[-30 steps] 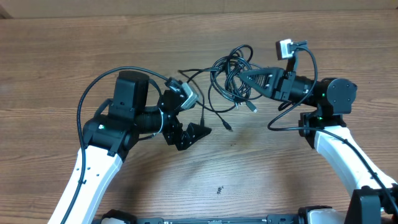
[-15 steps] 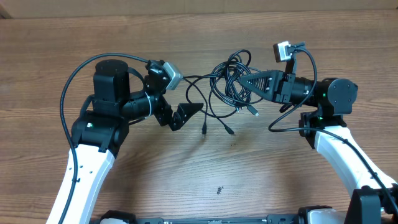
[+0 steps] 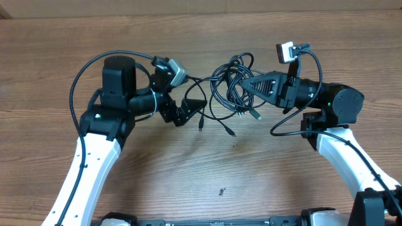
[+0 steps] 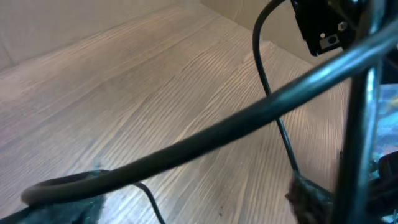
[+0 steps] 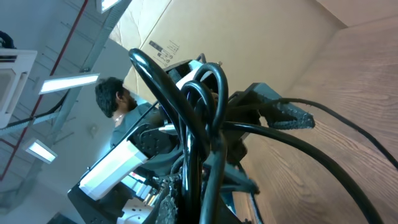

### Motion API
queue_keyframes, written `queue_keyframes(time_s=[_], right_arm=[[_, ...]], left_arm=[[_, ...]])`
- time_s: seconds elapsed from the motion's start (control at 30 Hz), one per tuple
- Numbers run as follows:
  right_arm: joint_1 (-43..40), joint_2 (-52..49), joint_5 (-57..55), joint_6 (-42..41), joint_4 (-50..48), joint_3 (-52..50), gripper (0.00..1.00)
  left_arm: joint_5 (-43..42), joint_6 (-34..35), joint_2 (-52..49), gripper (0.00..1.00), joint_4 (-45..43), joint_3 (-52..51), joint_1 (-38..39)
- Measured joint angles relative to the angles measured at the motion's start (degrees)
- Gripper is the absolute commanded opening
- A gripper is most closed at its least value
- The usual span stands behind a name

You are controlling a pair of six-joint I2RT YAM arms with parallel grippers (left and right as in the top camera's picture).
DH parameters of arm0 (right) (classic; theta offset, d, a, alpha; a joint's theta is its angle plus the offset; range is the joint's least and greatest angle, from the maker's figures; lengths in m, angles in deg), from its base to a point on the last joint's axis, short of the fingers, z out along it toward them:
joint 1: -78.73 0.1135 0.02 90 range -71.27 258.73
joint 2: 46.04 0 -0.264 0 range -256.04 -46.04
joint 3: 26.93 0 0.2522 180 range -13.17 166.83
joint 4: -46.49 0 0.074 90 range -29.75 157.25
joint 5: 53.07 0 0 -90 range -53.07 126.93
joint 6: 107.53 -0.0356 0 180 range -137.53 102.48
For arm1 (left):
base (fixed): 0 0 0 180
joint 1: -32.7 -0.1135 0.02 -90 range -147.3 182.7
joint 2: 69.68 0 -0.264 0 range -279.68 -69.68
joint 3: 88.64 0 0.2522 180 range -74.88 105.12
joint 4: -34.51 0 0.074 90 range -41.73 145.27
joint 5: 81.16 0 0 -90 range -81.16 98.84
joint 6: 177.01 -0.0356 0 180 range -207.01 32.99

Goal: Untangle cables

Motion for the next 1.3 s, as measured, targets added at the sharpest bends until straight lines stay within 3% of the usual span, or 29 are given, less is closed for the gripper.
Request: queue_keyframes(time_s=[0.1, 0.4, 0.83, 1.03, 1.1, 1.13, 1.2, 1.3], right_arm=[[0.0, 0.0, 0.3, -0.2, -0.1, 0.0, 0.04], [0.1, 0.0, 0.8, -0.6, 0.0, 0.0, 0.04], [1.2, 0.0, 2.8, -0.8, 0.5, 0.0, 0.04], [0.9, 0.0, 1.9, -0.8, 0.0, 0.0, 0.04], [0.7, 0.0, 1.8, -0.8, 0.0, 0.0, 0.04], [0.5, 0.0, 1.6, -0.8, 0.0, 0.0, 0.04], [0.3, 0.0, 1.3, -0.7, 0.0, 0.0, 0.04], [0.3, 0.0, 1.2, -0.4, 0.0, 0.0, 0.04]], left_arm=[[-0.5, 0.5, -0.2, 0.04, -0.9, 0.0, 0.1], [1.7, 0.5, -0.2, 0.04, 0.9, 0.0, 0.8], [28.5, 0.3, 0.1, 0.05, 16.1, 0.3, 2.3], [33.9, 0.9, 0.0, 0.23, 18.4, 0.3, 1.4], [33.6, 0.5, 0.1, 0.36, 19.7, 0.3, 1.2], [33.0, 0.3, 0.2, 0.59, 20.3, 0.3, 1.1], [31.3, -0.7, 2.0, 0.75, 20.4, 0.3, 1.1], [29.3, -1.4, 7.0, 0.89, 20.3, 0.3, 1.1]])
